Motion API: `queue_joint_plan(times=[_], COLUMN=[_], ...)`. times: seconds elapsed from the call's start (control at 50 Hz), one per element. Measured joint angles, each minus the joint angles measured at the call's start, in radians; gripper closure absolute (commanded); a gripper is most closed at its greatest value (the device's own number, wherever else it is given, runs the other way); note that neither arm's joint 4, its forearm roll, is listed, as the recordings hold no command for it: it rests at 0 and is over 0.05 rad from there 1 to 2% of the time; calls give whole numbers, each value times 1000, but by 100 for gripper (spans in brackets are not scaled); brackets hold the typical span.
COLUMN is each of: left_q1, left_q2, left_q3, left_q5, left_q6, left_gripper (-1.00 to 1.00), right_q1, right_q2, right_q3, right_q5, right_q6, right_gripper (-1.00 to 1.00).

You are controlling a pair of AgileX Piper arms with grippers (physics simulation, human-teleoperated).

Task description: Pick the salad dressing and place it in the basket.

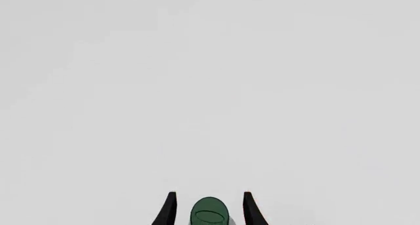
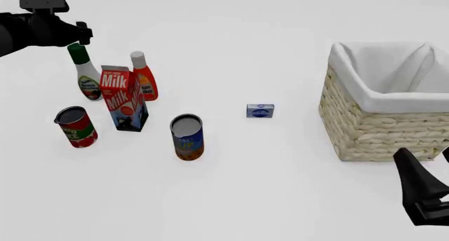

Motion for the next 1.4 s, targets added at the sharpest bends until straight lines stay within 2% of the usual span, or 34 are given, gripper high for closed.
queue_joint_plan(times=[0.5, 1.18, 1.2, 1.4], left_q1=[-7, -12, -12, -15], left_q2=[36, 58, 57, 30], left_q3=[34, 79, 82, 114], left_q5=[-26, -53, -55, -79], left_q6=[8, -27, -27, -25], left_gripper=[-100, -100, 100, 100], right_q1=[4, 10, 10, 10], right_q2=[-18, -14, -14, -26], right_q3=[0, 0, 0, 0], right_q5=[19, 13, 14, 23], right_q6=[7, 3, 3, 1], right_gripper=[-100, -100, -100, -100])
